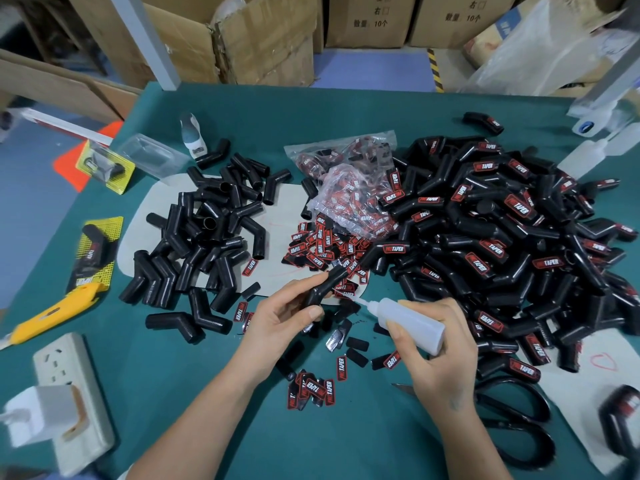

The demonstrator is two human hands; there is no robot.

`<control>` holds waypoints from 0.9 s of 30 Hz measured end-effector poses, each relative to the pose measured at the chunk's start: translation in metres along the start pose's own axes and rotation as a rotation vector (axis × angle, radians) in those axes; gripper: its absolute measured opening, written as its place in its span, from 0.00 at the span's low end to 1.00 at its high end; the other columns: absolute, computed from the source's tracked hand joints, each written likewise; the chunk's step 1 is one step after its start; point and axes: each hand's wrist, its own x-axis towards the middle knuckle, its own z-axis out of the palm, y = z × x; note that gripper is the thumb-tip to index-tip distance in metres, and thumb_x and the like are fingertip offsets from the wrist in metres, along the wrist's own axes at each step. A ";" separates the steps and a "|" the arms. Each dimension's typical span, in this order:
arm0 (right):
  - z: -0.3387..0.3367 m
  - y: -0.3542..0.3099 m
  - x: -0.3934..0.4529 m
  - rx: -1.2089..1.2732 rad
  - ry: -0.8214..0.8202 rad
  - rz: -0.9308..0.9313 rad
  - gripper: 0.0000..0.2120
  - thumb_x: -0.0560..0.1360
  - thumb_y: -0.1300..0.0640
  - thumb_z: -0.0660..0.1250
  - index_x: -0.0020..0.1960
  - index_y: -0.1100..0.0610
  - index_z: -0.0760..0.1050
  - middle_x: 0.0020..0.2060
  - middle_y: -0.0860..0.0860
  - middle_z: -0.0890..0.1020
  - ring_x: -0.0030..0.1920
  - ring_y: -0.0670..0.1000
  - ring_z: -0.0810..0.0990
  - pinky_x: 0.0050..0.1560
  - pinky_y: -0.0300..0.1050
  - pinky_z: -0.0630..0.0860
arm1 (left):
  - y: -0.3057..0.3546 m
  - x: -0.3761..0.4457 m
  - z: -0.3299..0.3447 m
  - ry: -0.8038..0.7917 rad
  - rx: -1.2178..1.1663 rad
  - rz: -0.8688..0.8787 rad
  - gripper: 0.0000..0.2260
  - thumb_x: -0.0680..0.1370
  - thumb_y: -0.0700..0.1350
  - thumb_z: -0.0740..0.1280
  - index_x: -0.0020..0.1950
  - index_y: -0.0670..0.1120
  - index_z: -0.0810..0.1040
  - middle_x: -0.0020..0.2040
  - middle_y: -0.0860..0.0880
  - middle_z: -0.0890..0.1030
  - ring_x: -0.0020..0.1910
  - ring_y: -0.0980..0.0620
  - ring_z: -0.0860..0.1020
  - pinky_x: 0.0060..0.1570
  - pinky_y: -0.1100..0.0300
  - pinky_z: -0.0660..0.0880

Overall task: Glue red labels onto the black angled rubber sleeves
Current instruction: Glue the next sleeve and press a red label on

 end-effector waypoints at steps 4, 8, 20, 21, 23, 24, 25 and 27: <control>0.001 0.001 0.000 -0.004 0.003 -0.001 0.09 0.75 0.51 0.71 0.55 0.47 0.77 0.48 0.50 0.80 0.49 0.40 0.79 0.48 0.30 0.72 | 0.002 -0.001 0.001 0.001 -0.002 -0.011 0.21 0.78 0.53 0.76 0.71 0.58 0.81 0.66 0.51 0.83 0.62 0.54 0.82 0.65 0.61 0.75; 0.001 0.002 -0.001 -0.015 0.001 -0.002 0.09 0.75 0.51 0.71 0.55 0.50 0.78 0.48 0.50 0.80 0.49 0.41 0.79 0.48 0.29 0.72 | 0.000 -0.001 0.002 -0.006 -0.052 -0.013 0.24 0.78 0.56 0.76 0.73 0.55 0.79 0.58 0.48 0.86 0.50 0.51 0.82 0.57 0.61 0.78; 0.000 0.003 0.000 -0.018 0.002 -0.014 0.09 0.76 0.51 0.71 0.55 0.45 0.78 0.50 0.46 0.80 0.50 0.41 0.79 0.49 0.29 0.72 | 0.003 -0.002 0.005 -0.033 -0.218 -0.042 0.21 0.79 0.45 0.73 0.72 0.50 0.80 0.58 0.40 0.85 0.45 0.48 0.81 0.52 0.56 0.79; 0.000 0.003 0.000 -0.020 -0.006 -0.020 0.10 0.76 0.51 0.71 0.56 0.45 0.78 0.49 0.48 0.80 0.50 0.41 0.79 0.48 0.29 0.72 | 0.004 -0.002 0.006 -0.024 -0.225 -0.051 0.21 0.78 0.44 0.73 0.72 0.49 0.80 0.58 0.39 0.85 0.45 0.48 0.81 0.51 0.56 0.80; 0.000 0.004 0.000 -0.023 -0.010 -0.027 0.12 0.76 0.51 0.71 0.58 0.44 0.77 0.49 0.48 0.80 0.50 0.41 0.79 0.48 0.30 0.72 | 0.005 -0.003 0.007 -0.008 -0.229 -0.066 0.21 0.79 0.41 0.72 0.73 0.47 0.79 0.57 0.39 0.86 0.45 0.48 0.82 0.50 0.57 0.81; 0.000 0.004 0.000 -0.026 -0.005 -0.028 0.13 0.75 0.51 0.71 0.59 0.43 0.77 0.50 0.47 0.80 0.50 0.41 0.79 0.48 0.30 0.72 | 0.005 -0.003 0.007 -0.003 -0.229 -0.069 0.21 0.79 0.40 0.71 0.73 0.46 0.78 0.57 0.40 0.86 0.44 0.48 0.82 0.50 0.57 0.81; 0.000 0.004 0.001 -0.029 0.003 -0.029 0.13 0.75 0.51 0.71 0.59 0.42 0.77 0.50 0.45 0.79 0.50 0.41 0.79 0.48 0.30 0.72 | 0.006 -0.004 0.007 0.000 -0.228 -0.070 0.22 0.79 0.40 0.70 0.73 0.45 0.77 0.57 0.40 0.86 0.44 0.48 0.83 0.49 0.57 0.81; 0.000 0.004 0.001 -0.031 0.012 -0.031 0.13 0.75 0.51 0.71 0.59 0.43 0.77 0.51 0.43 0.79 0.50 0.41 0.79 0.48 0.31 0.73 | 0.006 -0.004 0.006 0.002 -0.226 -0.069 0.21 0.79 0.40 0.70 0.73 0.46 0.77 0.58 0.39 0.86 0.44 0.48 0.83 0.49 0.57 0.81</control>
